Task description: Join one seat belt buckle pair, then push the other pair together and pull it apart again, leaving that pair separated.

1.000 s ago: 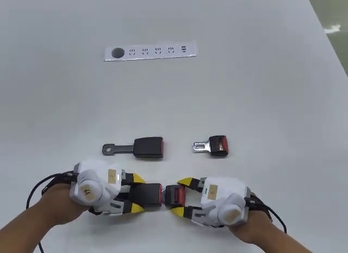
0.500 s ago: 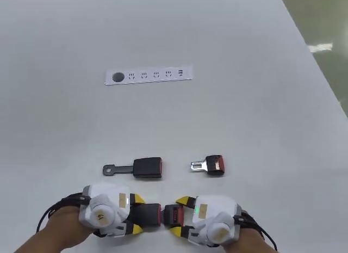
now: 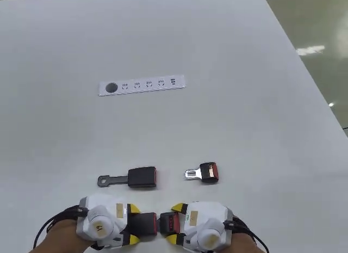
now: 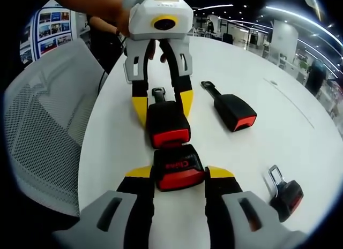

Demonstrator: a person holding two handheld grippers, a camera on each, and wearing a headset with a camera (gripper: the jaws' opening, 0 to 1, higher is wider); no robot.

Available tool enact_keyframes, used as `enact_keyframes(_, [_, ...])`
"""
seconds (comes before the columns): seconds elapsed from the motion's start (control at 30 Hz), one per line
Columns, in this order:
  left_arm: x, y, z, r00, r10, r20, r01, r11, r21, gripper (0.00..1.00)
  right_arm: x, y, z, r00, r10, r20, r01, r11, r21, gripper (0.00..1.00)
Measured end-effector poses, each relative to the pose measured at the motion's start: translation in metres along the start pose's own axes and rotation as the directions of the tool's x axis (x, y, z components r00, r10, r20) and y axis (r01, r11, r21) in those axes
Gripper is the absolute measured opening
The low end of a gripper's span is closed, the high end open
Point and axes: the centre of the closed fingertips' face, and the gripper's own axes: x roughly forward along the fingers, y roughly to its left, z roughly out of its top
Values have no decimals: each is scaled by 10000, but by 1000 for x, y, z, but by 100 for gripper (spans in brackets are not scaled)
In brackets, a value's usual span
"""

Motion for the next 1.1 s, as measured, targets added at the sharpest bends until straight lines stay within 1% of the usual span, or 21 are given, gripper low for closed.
enact_keyframes(0.1, [-1, 1, 0, 9999, 15, -167, -20, 9997, -262, 36, -1, 0, 1, 9999, -129, -52, 127, 9996, -251, 35])
enact_keyframes(0.13, [-1, 2, -1, 9998, 68, -185, -75, 9994, -348, 38, -1, -3, 1, 9996, -290, -57, 288, 9991, -302, 38])
enact_keyframes(0.17, [-4, 5, 4, 9996, 260, -70, -263, 9986, -459, 41, -2, -5, 1, 9988, -480, -38, 479, 9987, -167, 40])
enact_keyframes(0.2, [-6, 5, 9, 9995, 293, 148, -286, 9986, -451, 44, -5, -6, 4, 9990, -434, 139, 434, 9990, 55, 43])
enact_keyframes(0.23, [-8, 7, 17, 9978, 363, 563, -327, 9974, -636, 47, -6, -5, 6, 9988, -376, 327, 365, 9988, 331, 47])
enact_keyframes(0.27, [-11, 9, 20, 9966, 428, 699, -374, 9964, -760, 50, -9, -7, 7, 9982, -433, 409, 412, 9978, 528, 49])
enact_keyframes(0.3, [-15, 12, 22, 9958, 520, 757, -451, 9948, -908, 53, -13, -11, 8, 9974, -524, 485, 493, 9968, 636, 51])
enact_keyframes(0.37, [-19, 17, 25, 9945, 629, 842, -530, 9919, -1156, 59, -19, -14, 10, 9959, -545, 717, 486, 9954, 827, 56])
enact_keyframes(0.43, [-26, 22, 34, 9886, 813, 1268, -681, 9921, -1050, 67, -28, -19, 11, 9937, -614, 936, 524, 9939, 966, 57])
enact_keyframes(0.47, [-29, 26, 37, 9861, 931, 1377, -763, 9895, -1231, 71, -31, -21, 11, 9933, -617, 978, 513, 9932, 1048, 57])
enact_keyframes(0.5, [-32, 28, 39, 9851, 964, 1421, -782, 9886, -1290, 72, -34, -24, 11, 9913, -700, 1116, 566, 9913, 1188, 60])
enact_keyframes(0.57, [-37, 34, 44, 9815, 1081, 1582, -881, 9877, -1289, 71, -41, -31, 11, 9890, -787, 1253, 630, 9902, 1246, 64])
enact_keyframes(0.67, [-42, 45, 47, 9770, 1306, 1685, -1090, 9853, -1319, 74, -51, -41, 10, 9869, -957, 1297, 785, 9882, 1314, 64])
enact_keyframes(0.77, [-46, 56, 47, 9751, 1400, 1722, -1160, 9830, -1423, 74, -60, -53, 11, 9845, -1090, 1371, 897, 9861, 1398, 67])
enact_keyframes(0.8, [-47, 58, 47, 9747, 1424, 1721, -1185, 9828, -1419, 74, -63, -57, 11, 9840, -1123, 1385, 930, 9859, 1388, 67])
enact_keyframes(0.9, [-50, 72, 46, 9738, 1504, 1703, -1259, 9812, -1465, 72, -73, -75, 10, 9798, -1334, 1489, 1110, 9825, 1495, 69])
enact_keyframes(0.93, [-51, 76, 46, 9724, 1559, 1735, -1307, 9802, -1486, 72, -77, -82, 9, 9797, -1376, 1459, 1155, 9818, 1508, 71])
enact_keyframes(0.97, [-52, 80, 46, 9714, 1584, 1768, -1325, 9797, -1501, 72, -78, -85, 8, 9798, -1408, 1423, 1191, 9814, 1505, 72])
enact_keyframes(1.0, [-52, 84, 46, 9712, 1594, 1771, -1331, 9795, -1515, 72, -81, -92, 4, 9803, -1445, 1349, 1242, 9811, 1485, 72])
enact_keyframes(1.03, [-51, 89, 45, 9717, 1603, 1733, -1344, 9792, -1521, 72, -83, -97, 2, 9804, -1455, 1331, 1253, 9809, 1491, 72])
enact_keyframes(1.1, [-50, 95, 44, 9726, 1623, 1664, -1381, 9793, -1483, 72, -87, -107, -2, 9820, -1439, 1226, 1236, 9794, 1597, 72])
